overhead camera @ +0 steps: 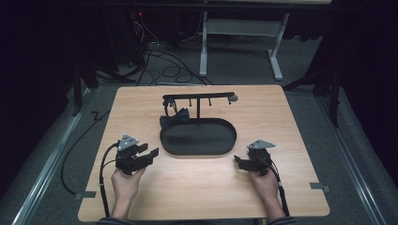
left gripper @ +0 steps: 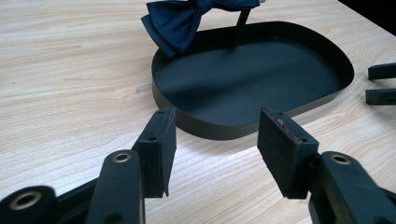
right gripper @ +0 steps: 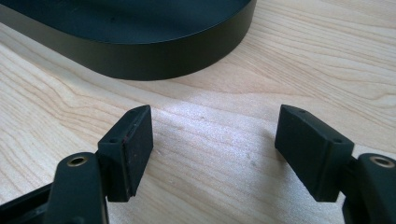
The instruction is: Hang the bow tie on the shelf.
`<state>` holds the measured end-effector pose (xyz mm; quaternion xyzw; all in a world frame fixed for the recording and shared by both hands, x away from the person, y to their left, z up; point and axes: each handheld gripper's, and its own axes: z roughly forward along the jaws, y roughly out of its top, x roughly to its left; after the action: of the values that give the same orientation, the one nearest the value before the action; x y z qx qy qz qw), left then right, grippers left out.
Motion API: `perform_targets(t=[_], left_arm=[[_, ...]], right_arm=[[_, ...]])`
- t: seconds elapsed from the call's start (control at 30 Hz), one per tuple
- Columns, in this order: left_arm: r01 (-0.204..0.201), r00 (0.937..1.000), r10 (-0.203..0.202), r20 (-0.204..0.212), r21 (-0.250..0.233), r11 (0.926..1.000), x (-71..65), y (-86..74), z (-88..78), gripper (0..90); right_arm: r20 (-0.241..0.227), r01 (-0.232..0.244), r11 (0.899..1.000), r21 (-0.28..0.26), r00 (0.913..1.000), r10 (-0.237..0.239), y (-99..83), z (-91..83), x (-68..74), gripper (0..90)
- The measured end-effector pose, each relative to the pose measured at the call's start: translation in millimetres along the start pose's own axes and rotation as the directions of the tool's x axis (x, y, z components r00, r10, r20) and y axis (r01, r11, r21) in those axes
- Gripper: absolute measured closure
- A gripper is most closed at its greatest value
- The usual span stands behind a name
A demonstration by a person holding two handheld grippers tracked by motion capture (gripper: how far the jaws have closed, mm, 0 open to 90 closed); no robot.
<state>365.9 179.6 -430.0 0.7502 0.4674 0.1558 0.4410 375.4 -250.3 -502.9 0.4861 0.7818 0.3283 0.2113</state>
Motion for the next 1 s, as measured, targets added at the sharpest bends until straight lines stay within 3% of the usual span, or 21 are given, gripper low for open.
perform_targets(t=[0.4, 0.63, 1.0], left_arm=[[0.009, 0.9999, -0.009, 0.009, 0.028, 0.9996, -3.0, -7.8, 12.4, 47.6], [-0.010, 0.9999, 0.009, 0.004, 0.041, 0.9991, -6.5, -8.7, 17.5, 47.3], [0.004, 0.9997, -0.005, 0.023, 0.058, 0.9983, -7.9, -16.6, 29.4, 46.6]], right_arm=[[-0.002, 0.001, 1.000, 0.001, 1.0000, -0.001, 0.0, -0.1, 0.2, 29.2], [-0.002, 0.002, 1.000, 0.001, 1.0000, -0.002, -0.1, -0.1, 0.3, 29.3], [-0.002, 0.003, 1.000, 0.001, 1.0000, -0.003, 0.0, -0.1, 0.4, 29.2]])
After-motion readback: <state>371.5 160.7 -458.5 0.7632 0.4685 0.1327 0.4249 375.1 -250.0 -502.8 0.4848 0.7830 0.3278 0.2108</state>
